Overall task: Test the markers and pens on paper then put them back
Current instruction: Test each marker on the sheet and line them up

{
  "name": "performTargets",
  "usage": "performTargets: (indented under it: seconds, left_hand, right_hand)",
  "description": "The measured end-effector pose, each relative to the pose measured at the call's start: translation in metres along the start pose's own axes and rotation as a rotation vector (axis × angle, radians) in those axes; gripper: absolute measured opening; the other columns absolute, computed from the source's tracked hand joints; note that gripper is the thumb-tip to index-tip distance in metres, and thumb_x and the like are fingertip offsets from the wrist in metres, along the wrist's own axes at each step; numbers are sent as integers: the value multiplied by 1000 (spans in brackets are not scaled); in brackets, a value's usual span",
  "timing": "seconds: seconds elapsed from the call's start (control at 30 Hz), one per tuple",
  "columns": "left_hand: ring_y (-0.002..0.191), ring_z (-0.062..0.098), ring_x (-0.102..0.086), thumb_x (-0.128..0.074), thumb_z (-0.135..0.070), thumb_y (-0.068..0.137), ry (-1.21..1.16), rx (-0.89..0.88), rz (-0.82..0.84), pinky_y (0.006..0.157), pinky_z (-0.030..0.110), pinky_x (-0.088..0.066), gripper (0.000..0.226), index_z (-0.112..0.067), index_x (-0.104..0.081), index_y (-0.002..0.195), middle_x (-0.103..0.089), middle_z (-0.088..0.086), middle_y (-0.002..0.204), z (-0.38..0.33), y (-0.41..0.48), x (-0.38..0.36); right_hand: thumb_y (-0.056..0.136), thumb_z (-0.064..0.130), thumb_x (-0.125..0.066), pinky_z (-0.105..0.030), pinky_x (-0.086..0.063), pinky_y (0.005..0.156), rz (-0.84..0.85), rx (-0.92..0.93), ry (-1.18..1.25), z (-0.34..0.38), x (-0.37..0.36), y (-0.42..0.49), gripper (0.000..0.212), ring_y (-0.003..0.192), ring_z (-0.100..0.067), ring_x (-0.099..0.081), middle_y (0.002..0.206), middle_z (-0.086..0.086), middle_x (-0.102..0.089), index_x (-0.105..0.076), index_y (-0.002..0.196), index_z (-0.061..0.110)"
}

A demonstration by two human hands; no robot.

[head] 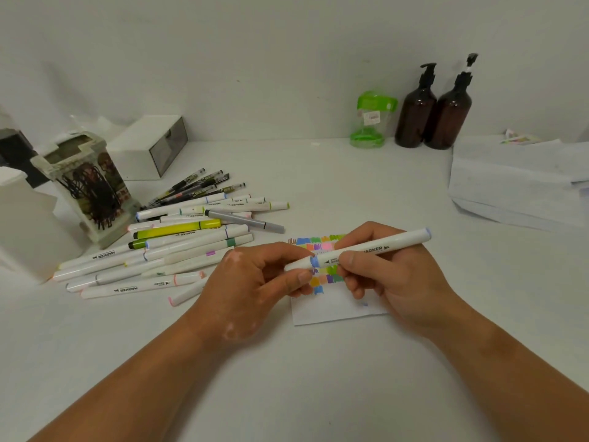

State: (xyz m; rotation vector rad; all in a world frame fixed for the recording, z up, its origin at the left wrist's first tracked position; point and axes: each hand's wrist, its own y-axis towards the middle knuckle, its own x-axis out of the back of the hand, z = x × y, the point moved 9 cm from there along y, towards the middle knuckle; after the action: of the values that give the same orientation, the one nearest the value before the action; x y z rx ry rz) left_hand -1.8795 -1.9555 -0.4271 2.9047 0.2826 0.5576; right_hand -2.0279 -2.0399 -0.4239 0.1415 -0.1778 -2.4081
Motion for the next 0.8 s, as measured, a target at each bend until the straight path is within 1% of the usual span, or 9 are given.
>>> performTargets:
  seconds: [0.07,0.13,0.27,0.43,0.5,0.6,0.7,0.77,0.8]
  left_hand:
    - [71,7,-72,-67,-32,84,64,-32,-14,65,11,-52,25,-26,-73,107,-75,-13,82,-3,-1,1]
    - [69,7,-71,-64,-37,85,107,-49,-22,63,11,-51,26,-31,-72,109,-74,-17,81,-5,-1,3]
    - [61,10,-66,-57,-44,89,197,-54,7,60,12,-47,27,-36,-73,109,-69,-9,68,-1,-3,3]
    - [56,12,-58,-54,-47,95,233,-82,-4,57,22,-46,28,-34,-73,109,-62,-4,62,-3,-4,3]
    - [56,11,-56,-52,-51,93,241,-98,-12,56,22,-44,32,-34,-73,109,-61,-6,61,-5,-4,2]
    - [60,5,-53,-52,-50,93,282,-132,-17,56,14,-38,30,-34,-72,108,-60,-18,67,-12,-4,0]
    - [67,2,-53,-54,-41,92,341,-170,-100,60,7,-36,28,-30,-71,112,-60,-26,77,-16,-4,12]
    - [70,5,-53,-55,-41,91,365,-154,-162,61,8,-37,31,-30,-71,115,-60,-22,81,-12,-6,25]
    - [72,8,-54,-56,-41,90,365,-151,-165,62,8,-38,30,-32,-71,115,-62,-20,85,-10,-9,27]
  right_hand:
    - [82,13,-73,-25,-52,53,10,14,-54,2,-3,-1,6,57,-19,-63,67,-9,-70,-75,87,16]
    - [83,13,-74,-26,-53,55,5,18,-71,3,-2,-2,7,60,-20,-64,68,-9,-70,-77,88,17]
    - [86,4,-76,-27,-55,57,23,8,-97,1,-4,-3,11,62,-22,-66,72,-16,-71,-77,90,14]
    - [84,8,-79,-27,-56,60,38,14,-67,2,-6,-6,10,65,-22,-69,76,-18,-72,-78,91,15]
    - [85,9,-78,-28,-56,61,38,21,-71,1,-7,-6,10,65,-23,-69,74,-15,-72,-78,92,16]
    - [83,18,-79,-29,-54,57,59,21,-70,2,-10,-7,10,61,-20,-64,69,-10,-68,-77,93,16]
    - [78,37,-81,-29,-50,52,138,-36,141,8,-4,-8,34,60,-20,-59,77,-13,-70,-77,103,15]
    - [73,55,-80,-28,-50,50,204,-128,341,8,2,-12,54,62,-21,-60,86,-20,-72,-77,105,11]
    - [73,58,-78,-27,-50,49,224,-172,357,4,4,-16,54,61,-22,-60,87,-23,-72,-78,101,11]
